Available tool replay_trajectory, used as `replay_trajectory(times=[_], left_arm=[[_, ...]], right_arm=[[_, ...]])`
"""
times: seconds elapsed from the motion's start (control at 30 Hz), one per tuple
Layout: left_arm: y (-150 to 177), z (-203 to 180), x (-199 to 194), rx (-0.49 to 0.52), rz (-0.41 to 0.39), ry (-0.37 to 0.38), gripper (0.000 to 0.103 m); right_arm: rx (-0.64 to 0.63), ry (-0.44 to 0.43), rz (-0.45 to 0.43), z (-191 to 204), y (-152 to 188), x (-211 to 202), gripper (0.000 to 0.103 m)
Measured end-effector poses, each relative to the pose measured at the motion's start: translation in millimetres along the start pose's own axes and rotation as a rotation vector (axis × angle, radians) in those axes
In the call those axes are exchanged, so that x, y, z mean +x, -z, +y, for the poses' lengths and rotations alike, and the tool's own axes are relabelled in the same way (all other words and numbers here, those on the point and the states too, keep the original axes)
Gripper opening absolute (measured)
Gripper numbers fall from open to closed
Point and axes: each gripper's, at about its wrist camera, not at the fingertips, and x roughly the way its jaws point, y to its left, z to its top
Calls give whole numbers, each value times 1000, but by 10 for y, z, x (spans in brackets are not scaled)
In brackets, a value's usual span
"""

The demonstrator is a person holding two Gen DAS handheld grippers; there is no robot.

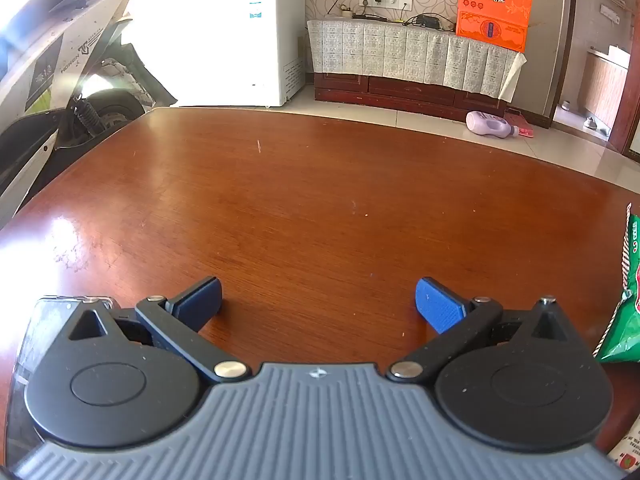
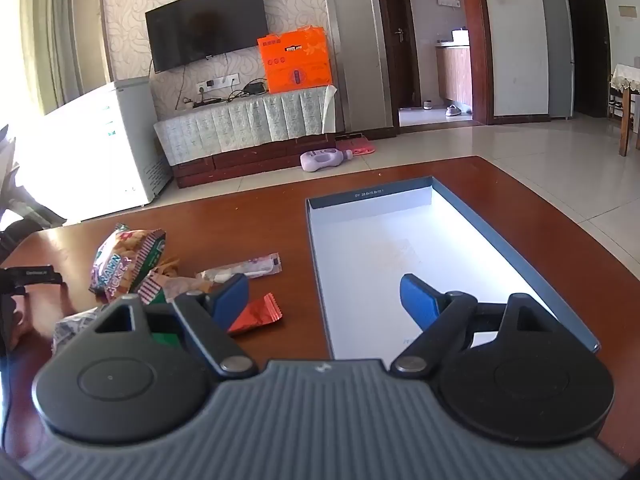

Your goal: Organize snacks

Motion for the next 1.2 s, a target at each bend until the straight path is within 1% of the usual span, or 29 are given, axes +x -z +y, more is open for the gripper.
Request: replay_trajectory(times=[0.13, 0.27, 0.37, 0.57, 0.63, 0.73, 0.77, 0.87, 1.0, 1.13, 1.17, 1.2], left_arm=[[-1, 4, 0, -1, -1, 1, 103], [2, 0, -2, 2, -2, -1, 103], [4, 10, -2, -1, 3, -1, 103], [35, 93, -94, -23, 13, -22, 103], [46, 147, -72, -41, 15, -40, 103], [113, 118, -169, -46, 10, -50, 103], [152, 52, -210, -45, 7, -54, 103], [217, 87, -239, -54, 3, -66, 103], [345, 79, -376, -47, -11, -70, 103], [453, -2, -652, 6, -65, -42, 103], [474, -30, -728, 12, -72, -29, 103], [485, -70, -819, 12, -77, 0, 103]], right_arm=[[-4, -7, -2, 16, -2, 7, 84], [-37, -13, -12, 71, 5, 5, 84], [-70, 0, -28, 80, -47, 48, 84], [-76, 19, -51, 117, -51, 128, 84], [-74, 25, -55, 129, -62, 166, 84], [-77, 31, -56, 153, -63, 201, 84], [-81, 31, -53, 165, -58, 219, 84], [-93, 30, -40, 224, -55, 293, 84], [-97, 21, -53, 256, -55, 350, 84], [-96, -29, -42, 300, -51, 393, 84], [-98, -45, -42, 313, -49, 387, 84], [-99, -65, -42, 319, -49, 376, 84]])
